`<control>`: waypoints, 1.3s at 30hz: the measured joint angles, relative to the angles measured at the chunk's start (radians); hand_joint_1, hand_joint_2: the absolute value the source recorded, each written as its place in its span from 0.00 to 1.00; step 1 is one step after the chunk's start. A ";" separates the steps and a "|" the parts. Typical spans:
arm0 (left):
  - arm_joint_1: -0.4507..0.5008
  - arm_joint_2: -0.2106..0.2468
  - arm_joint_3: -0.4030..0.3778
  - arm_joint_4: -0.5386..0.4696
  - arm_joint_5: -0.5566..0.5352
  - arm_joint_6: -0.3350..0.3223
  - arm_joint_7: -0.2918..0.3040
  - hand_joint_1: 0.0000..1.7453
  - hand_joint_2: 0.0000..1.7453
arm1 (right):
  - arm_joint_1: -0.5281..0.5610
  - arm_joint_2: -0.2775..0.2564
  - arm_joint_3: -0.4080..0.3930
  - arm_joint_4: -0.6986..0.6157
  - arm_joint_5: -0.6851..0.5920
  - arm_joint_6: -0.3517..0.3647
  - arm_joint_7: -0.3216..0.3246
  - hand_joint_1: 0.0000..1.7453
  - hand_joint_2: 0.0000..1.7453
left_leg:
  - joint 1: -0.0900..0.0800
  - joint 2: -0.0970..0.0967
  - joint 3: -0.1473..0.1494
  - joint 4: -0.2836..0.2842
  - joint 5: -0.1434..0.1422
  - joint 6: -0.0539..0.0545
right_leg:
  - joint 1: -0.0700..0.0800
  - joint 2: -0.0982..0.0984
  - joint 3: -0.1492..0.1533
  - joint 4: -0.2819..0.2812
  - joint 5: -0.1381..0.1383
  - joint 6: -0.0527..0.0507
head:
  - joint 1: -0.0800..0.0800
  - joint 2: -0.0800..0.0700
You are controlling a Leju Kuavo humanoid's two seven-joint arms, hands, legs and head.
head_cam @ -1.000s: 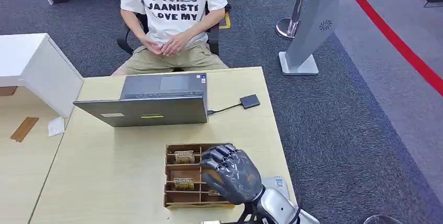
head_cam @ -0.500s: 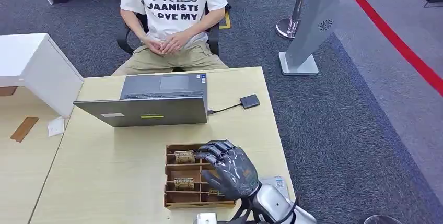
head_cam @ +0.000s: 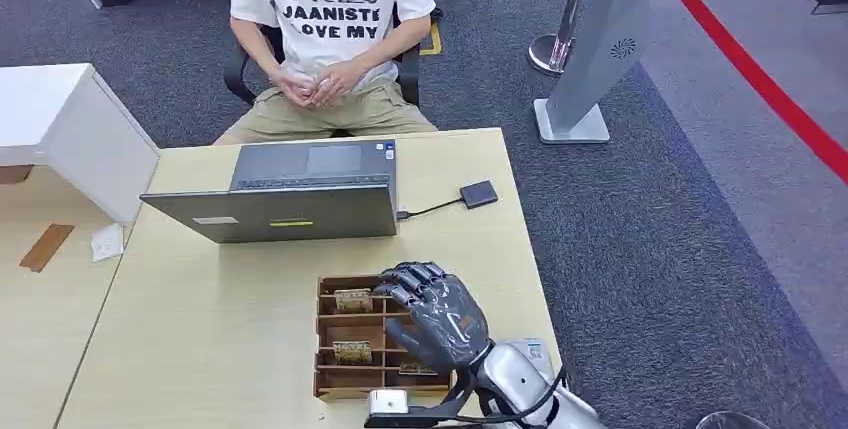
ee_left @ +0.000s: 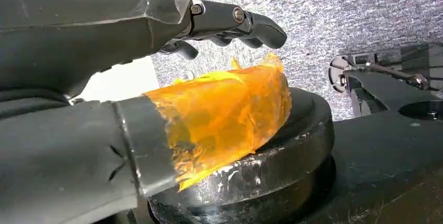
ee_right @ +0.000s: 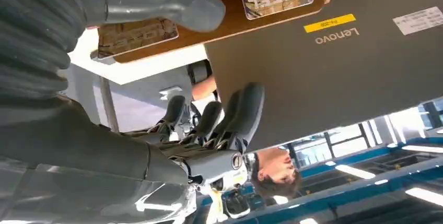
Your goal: Pass the card to the sensor for recognition and then transmit it.
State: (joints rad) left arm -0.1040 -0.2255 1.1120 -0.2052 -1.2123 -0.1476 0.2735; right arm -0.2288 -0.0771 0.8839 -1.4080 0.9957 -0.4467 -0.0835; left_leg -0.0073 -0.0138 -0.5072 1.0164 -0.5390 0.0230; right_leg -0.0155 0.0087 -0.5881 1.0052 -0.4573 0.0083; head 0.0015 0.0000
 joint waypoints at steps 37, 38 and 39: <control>0.000 0.000 -0.013 0.000 0.002 0.002 0.000 0.00 0.00 | 0.003 0.012 -0.106 0.098 0.021 0.034 0.020 0.45 1.00 | 0.000 0.000 0.000 0.000 0.000 0.000 | 0.000 0.000 0.000 0.000 0.000 0.000 | 0.000 0.000; 0.000 0.000 -0.013 0.000 0.003 0.002 0.000 0.00 0.00 | 0.005 0.012 -0.109 0.100 0.022 0.034 0.019 0.47 1.00 | 0.000 0.000 0.000 0.000 0.000 0.000 | 0.000 0.000 0.000 0.000 0.000 0.000 | 0.000 0.000; 0.000 0.000 -0.013 0.000 0.003 0.002 0.000 0.00 0.00 | 0.006 0.012 -0.114 0.101 0.023 0.034 0.019 0.51 1.00 | 0.000 0.000 0.000 0.000 0.000 0.000 | 0.000 0.000 0.000 0.000 0.000 0.000 | 0.000 0.000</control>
State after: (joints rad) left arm -0.1037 -0.2255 1.0990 -0.2052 -1.2089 -0.1457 0.2739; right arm -0.2224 -0.0652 0.7694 -1.3073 1.0182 -0.4124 -0.0641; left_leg -0.0074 -0.0138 -0.5069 1.0165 -0.5390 0.0230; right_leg -0.0155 0.0088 -0.5881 1.0052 -0.4572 0.0082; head 0.0015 0.0000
